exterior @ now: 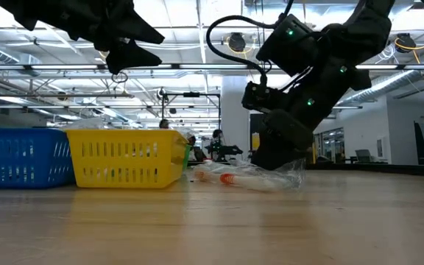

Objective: Pick & Place Travel size toiletries
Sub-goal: Put the blue toothbrush into the yellow bin

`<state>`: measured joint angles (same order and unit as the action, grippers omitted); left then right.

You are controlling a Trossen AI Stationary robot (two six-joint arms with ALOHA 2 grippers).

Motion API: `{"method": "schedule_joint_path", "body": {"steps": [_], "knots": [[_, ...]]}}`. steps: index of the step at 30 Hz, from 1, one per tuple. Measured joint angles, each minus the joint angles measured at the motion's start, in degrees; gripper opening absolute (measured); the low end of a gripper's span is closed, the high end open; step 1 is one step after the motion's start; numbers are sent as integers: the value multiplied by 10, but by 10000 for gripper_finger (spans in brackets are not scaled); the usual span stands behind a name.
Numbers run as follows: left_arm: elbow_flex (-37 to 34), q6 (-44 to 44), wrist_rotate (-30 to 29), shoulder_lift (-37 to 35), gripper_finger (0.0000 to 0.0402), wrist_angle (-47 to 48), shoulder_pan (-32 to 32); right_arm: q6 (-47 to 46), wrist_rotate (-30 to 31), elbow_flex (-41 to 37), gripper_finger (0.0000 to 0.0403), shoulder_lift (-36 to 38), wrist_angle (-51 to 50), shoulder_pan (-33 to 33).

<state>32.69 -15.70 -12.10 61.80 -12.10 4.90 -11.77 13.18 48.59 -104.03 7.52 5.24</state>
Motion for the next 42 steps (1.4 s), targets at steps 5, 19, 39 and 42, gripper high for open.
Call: {"method": "schedule_joint_path", "body": {"steps": [5, 19, 39, 42], "knots": [[0, 2, 0, 0, 280, 0, 0, 2, -7, 1, 171, 0, -32, -11], [0, 6, 0, 0, 280, 3, 0, 21, -68, -1, 18, 0, -54, -33], [0, 8, 0, 1, 280, 17, 0, 130, 33, -3, 13, 189, 5, -34], [0, 6, 0, 1, 280, 20, 0, 125, 30, -3, 13, 188, -27, -40]]}}
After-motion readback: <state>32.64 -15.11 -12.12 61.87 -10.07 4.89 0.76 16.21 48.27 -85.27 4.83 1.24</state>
